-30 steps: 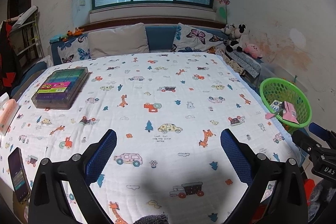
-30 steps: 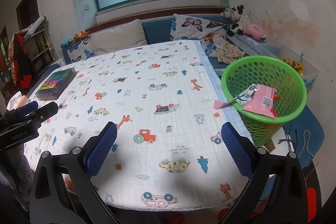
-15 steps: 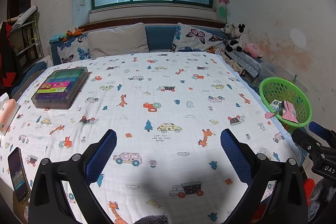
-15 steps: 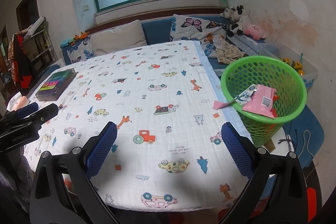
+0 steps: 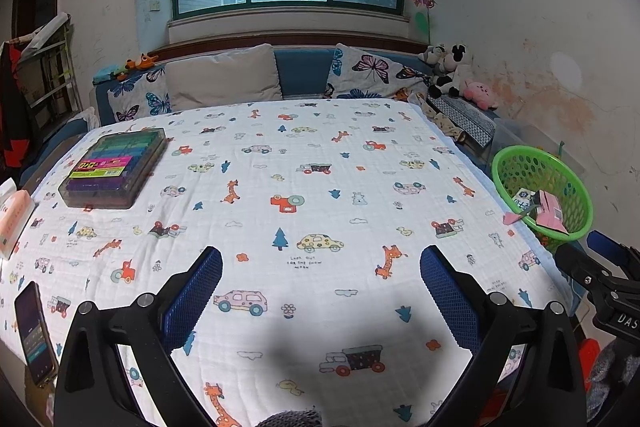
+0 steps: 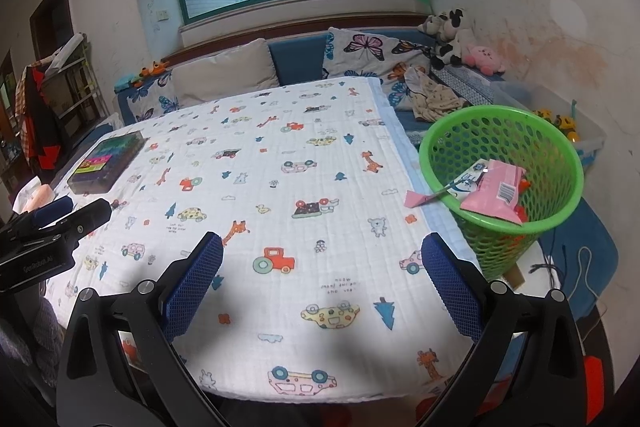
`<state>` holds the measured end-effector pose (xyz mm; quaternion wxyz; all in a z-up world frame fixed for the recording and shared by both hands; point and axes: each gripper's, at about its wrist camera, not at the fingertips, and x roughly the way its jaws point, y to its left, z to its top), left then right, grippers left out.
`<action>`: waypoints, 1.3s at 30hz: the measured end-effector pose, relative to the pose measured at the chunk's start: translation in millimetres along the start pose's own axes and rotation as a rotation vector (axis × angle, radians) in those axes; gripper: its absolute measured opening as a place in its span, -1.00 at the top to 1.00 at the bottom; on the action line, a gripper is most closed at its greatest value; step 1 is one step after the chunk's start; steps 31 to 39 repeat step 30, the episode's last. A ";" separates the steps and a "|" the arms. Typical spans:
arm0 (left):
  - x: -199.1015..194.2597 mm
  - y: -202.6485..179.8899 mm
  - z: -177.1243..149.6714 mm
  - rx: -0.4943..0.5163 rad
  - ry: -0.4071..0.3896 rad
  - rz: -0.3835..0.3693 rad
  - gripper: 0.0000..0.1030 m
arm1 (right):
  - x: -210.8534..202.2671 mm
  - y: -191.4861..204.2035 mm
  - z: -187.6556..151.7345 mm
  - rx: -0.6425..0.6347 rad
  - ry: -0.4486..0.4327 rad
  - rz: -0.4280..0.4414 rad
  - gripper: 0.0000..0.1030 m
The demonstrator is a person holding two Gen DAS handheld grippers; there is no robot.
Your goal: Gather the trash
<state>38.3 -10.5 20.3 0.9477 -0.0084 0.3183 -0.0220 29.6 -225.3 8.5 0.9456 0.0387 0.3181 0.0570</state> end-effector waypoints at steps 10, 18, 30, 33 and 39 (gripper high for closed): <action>-1.8 -4.6 -0.7 0.005 0.000 -0.003 -0.86 | 0.3 0.6 -1.1 0.000 0.001 0.003 -0.91; -1.5 -4.6 0.5 0.006 -0.002 -0.012 -0.86 | -0.2 1.2 -1.5 0.002 0.003 0.004 -0.92; 2.5 -3.2 0.1 0.008 0.005 -0.008 -0.86 | 1.9 1.8 -2.0 0.005 0.007 0.012 -0.91; 2.5 -3.2 0.1 0.008 0.005 -0.008 -0.86 | 1.9 1.8 -2.0 0.005 0.007 0.012 -0.91; 2.5 -3.2 0.1 0.008 0.005 -0.008 -0.86 | 1.9 1.8 -2.0 0.005 0.007 0.012 -0.91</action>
